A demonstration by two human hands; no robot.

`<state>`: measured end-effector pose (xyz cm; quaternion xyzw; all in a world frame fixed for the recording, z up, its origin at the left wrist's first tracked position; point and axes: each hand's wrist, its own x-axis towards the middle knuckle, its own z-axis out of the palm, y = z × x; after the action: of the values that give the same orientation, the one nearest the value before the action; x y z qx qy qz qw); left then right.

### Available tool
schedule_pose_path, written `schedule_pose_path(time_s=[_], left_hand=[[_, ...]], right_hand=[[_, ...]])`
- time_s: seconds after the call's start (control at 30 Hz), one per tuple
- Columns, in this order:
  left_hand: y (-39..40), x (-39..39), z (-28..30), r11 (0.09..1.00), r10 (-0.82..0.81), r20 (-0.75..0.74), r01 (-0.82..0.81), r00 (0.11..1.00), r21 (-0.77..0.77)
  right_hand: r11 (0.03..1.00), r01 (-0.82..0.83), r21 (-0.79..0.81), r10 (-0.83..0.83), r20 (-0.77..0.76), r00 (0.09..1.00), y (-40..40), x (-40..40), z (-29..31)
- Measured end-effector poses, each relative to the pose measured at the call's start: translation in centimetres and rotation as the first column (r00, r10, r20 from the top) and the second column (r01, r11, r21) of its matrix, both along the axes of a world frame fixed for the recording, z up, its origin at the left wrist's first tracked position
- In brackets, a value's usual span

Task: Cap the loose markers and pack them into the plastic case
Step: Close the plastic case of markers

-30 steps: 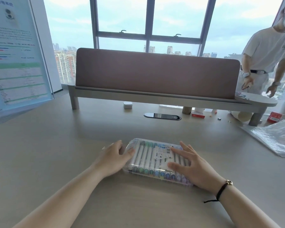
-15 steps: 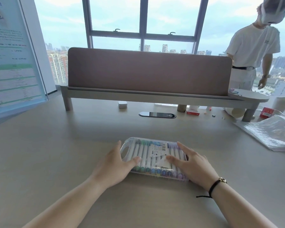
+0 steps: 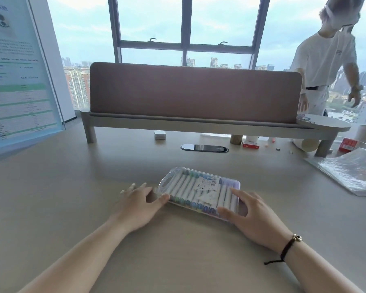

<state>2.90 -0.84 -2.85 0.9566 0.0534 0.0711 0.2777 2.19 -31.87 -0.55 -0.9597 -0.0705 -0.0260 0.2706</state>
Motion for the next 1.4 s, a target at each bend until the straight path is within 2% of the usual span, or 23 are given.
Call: schedule_pose_path(time_s=[0.17, 0.27, 0.4, 0.6, 0.83, 0.97, 1.13, 1.4], left_hand=[[-0.8, 0.6, -1.1, 0.991, -0.020, 0.091, 0.032, 0.996, -0.126], [-0.8, 0.7, -0.9, 0.990, -0.009, 0.142, 0.029, 0.990, -0.141], [-0.9, 0.3, -0.1, 0.990, -0.044, 0.126, 0.059, 0.991, -0.126], [-1.3, -0.4, 0.8, 0.994, -0.087, 0.176, 0.075, 0.981, 0.076], [-1.6, -0.1, 0.8, 1.000, -0.007, 0.139, 0.003, 0.990, 0.023], [-1.6, 0.3, 0.8, 0.999, -0.034, 0.120, 0.032, 0.992, 0.013], [-0.9, 0.7, 0.4, 0.997, -0.058, 0.124, 0.064, 0.991, -0.047], [-0.8, 0.0, 1.2, 0.936, -0.114, 0.120, 0.147, 0.986, -0.320]], right_hand=[[0.996, -0.039, 0.086, 0.039, -0.004, 0.999, 0.1, 0.0, 0.5], [0.993, -0.037, 0.110, 0.037, 0.004, 0.999, 0.2, 0.1, 0.5], [0.994, -0.018, 0.109, 0.017, 0.013, 1.000, 0.3, 0.3, 0.6], [0.990, -0.013, 0.139, 0.013, 0.000, 1.000, 0.3, 0.5, 0.4], [0.987, -0.033, 0.154, 0.038, -0.030, 0.999, 0.3, 0.6, 0.2], [0.987, -0.059, 0.153, 0.065, -0.039, 0.997, 0.1, 1.2, 0.1], [0.983, -0.064, 0.174, 0.073, -0.045, 0.996, -0.3, 1.9, -0.2], [0.976, -0.139, 0.169, 0.147, -0.040, 0.988, -0.9, 3.0, -0.2]])
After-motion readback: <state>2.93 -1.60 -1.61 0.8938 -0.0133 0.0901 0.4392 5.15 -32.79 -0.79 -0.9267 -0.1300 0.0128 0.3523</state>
